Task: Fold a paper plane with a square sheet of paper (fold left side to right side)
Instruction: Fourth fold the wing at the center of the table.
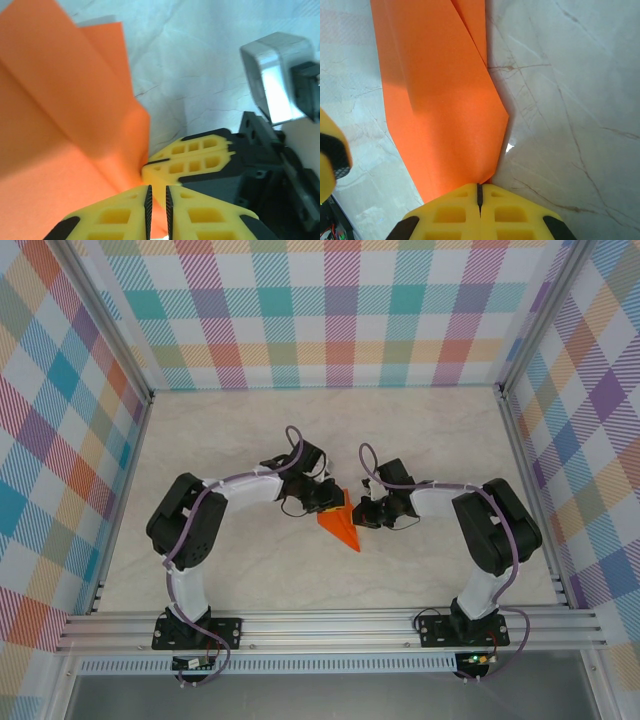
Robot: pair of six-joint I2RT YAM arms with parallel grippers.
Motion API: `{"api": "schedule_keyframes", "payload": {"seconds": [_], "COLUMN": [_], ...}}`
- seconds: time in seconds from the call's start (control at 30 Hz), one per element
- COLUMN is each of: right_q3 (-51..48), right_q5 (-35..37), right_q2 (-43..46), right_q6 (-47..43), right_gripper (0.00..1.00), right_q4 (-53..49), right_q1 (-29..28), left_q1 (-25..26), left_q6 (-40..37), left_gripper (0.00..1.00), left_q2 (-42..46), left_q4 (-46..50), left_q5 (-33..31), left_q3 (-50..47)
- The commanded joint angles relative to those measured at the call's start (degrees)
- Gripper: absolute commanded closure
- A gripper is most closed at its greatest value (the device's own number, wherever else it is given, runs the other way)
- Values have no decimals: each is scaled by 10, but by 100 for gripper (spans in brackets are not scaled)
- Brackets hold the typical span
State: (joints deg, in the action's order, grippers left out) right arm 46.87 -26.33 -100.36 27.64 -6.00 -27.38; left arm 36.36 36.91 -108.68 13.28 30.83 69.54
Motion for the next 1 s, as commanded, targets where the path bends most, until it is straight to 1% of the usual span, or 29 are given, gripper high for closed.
{"api": "schedule_keyframes", "payload": {"seconds": [0.0,0.17,0.27,0.43,0.47,0.87,0.97], "right_q3": [-6,-5,-3,1,1,5,11], "right_q5": [41,41,42,46,46,34,29], "right_q2": [-27,-27,-27,-27,-28,-19,-8], "right_q6": [-14,-15,-17,-21,-21,-23,-22], "right_gripper": [100,100,100,100,100,100,97], "right_q4": [-45,-46,-49,-57,-57,-49,-50], "right_q1": [-7,-7,-8,-9,-9,-9,-9], "left_q1": [7,7,7,6,6,6,6], "left_q6": [8,6,1,-9,-10,-8,-7], "left_gripper": [83,83,83,83,83,85,85], "left_q2": [-27,-58,-68,-72,-74,-88,-89], "left_q4": [-6,-3,8,22,41,51,50], "left_q5": [26,22,8,-24,-27,-57,-61], "left_q3": [24,42,47,43,40,13,6]}}
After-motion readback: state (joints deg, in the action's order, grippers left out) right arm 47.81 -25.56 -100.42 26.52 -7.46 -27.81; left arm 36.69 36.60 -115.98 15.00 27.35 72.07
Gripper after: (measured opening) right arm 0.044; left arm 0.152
